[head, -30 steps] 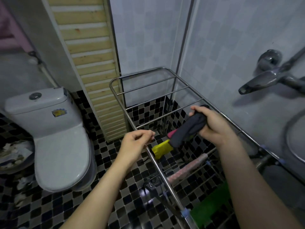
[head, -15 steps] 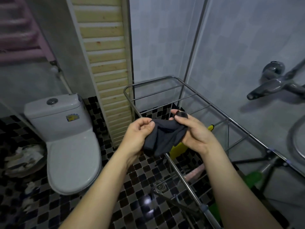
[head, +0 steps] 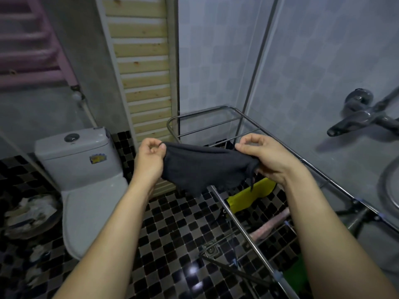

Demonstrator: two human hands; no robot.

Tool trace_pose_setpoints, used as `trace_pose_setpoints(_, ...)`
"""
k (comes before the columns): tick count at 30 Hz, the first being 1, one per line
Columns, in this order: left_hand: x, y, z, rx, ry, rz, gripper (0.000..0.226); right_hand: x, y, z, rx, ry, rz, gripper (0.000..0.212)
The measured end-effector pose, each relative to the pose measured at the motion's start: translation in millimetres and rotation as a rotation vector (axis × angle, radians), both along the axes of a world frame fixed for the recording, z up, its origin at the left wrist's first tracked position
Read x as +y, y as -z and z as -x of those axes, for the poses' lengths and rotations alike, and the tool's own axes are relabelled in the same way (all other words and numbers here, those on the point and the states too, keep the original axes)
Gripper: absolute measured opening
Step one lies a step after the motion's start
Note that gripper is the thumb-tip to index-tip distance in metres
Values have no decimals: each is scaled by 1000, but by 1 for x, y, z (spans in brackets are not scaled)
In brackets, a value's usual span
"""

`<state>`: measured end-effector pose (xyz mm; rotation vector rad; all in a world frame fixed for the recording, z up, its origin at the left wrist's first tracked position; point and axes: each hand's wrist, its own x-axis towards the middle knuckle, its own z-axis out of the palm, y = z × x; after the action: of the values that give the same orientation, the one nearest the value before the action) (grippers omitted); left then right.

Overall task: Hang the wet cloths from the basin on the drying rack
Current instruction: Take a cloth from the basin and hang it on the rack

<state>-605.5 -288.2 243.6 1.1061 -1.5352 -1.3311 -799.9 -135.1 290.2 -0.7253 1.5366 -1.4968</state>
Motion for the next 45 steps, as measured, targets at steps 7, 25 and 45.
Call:
trace_pose_setpoints(7,29,-10,28,-128,433,185,17,-33,-1,-9,-445,23,167,24)
trace_pose_setpoints(25,-11,-9,142,-32,384,259,24,-40,26,133,707,176,-173,14)
trace_pose_setpoints(45,-49,103,180,-593,204,2,19,-98,153,198,84,179,-253,12)
